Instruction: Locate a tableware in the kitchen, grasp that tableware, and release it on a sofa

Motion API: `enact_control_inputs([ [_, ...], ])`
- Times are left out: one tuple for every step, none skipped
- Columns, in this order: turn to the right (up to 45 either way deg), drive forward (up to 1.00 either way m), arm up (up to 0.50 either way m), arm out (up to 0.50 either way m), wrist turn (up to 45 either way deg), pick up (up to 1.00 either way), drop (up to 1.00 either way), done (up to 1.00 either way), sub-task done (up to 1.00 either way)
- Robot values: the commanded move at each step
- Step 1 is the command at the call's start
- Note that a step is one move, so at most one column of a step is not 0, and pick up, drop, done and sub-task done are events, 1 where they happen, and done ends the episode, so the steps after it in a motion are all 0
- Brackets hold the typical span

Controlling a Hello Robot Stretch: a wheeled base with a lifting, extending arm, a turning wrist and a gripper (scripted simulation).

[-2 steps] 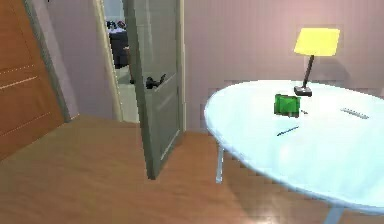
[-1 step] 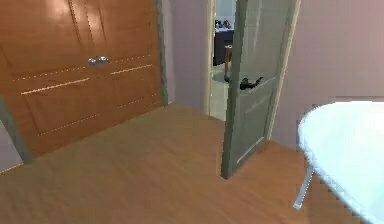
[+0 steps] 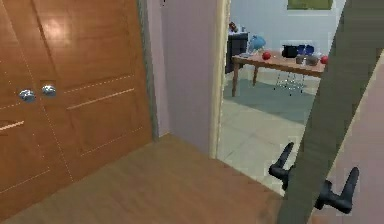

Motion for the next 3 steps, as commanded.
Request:
enact_control_inputs([
  [-3.0, 0.0, 0.0, 0.0, 0.0, 0.0, 0.0, 0.0, 0.0],
  [0.0, 0.65, 0.0, 0.0, 0.0, 0.0, 0.0, 0.0, 0.0],
  [-24.0, 0.0, 0.0, 0.0, 0.0, 0.0, 0.0, 0.0, 0.0],
])
